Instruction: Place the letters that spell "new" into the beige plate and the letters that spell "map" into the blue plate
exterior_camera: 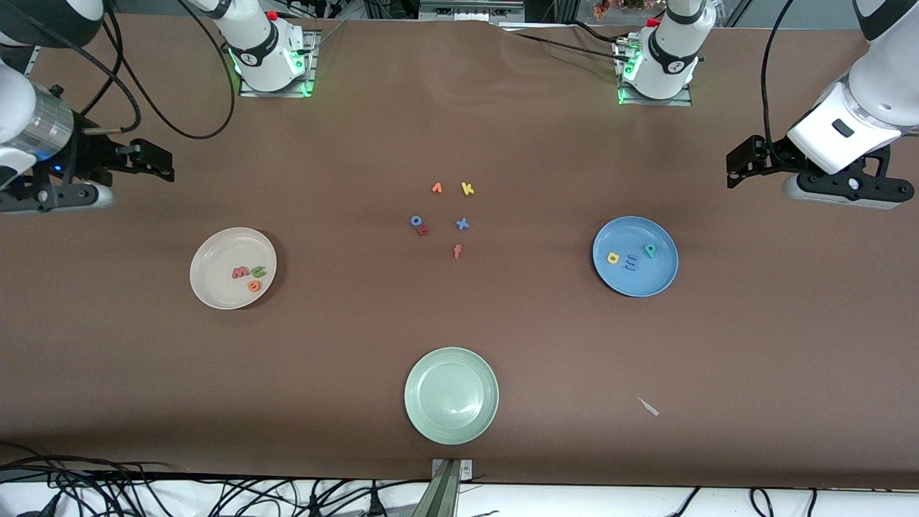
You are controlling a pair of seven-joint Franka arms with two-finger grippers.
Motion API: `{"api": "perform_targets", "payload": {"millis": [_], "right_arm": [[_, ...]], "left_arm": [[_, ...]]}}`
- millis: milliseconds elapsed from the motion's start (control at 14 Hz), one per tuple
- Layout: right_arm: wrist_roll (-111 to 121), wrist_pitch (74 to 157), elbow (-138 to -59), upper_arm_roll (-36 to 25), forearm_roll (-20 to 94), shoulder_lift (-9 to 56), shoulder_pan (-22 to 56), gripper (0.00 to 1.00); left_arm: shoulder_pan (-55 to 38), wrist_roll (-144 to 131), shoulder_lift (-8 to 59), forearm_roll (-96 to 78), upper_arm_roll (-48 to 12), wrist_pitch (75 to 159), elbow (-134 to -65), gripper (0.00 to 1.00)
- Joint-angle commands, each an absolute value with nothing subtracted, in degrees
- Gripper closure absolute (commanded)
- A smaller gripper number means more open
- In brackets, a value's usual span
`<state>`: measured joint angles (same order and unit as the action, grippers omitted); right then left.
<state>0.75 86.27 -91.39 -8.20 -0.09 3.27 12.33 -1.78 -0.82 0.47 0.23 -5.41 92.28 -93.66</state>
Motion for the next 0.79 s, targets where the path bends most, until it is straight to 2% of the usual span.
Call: {"api": "perform_targets", "payload": {"millis": [0, 215, 716], "right_arm": [[-0.2, 88.9, -96.6, -6.8, -1.1, 0.3, 11.4, 0.00], [0.5, 88.8, -96.2, -7.2, -1.1, 0.7, 11.5, 0.00], [-0.4, 88.9, -94.7, -7.2, -1.1, 1.9, 11.7, 0.00]], "left_arm": [[-1.9, 0.2, -0.9, -0.6, -4.8, 93.1, -94.4, 0.00], [-1.9, 0.2, -0.6, -1.0, -2.1, 93.0, -93.8, 0.00], [-1.9, -0.2, -0.7, -1.1, -2.4, 92.4, -93.7, 0.00]]}}
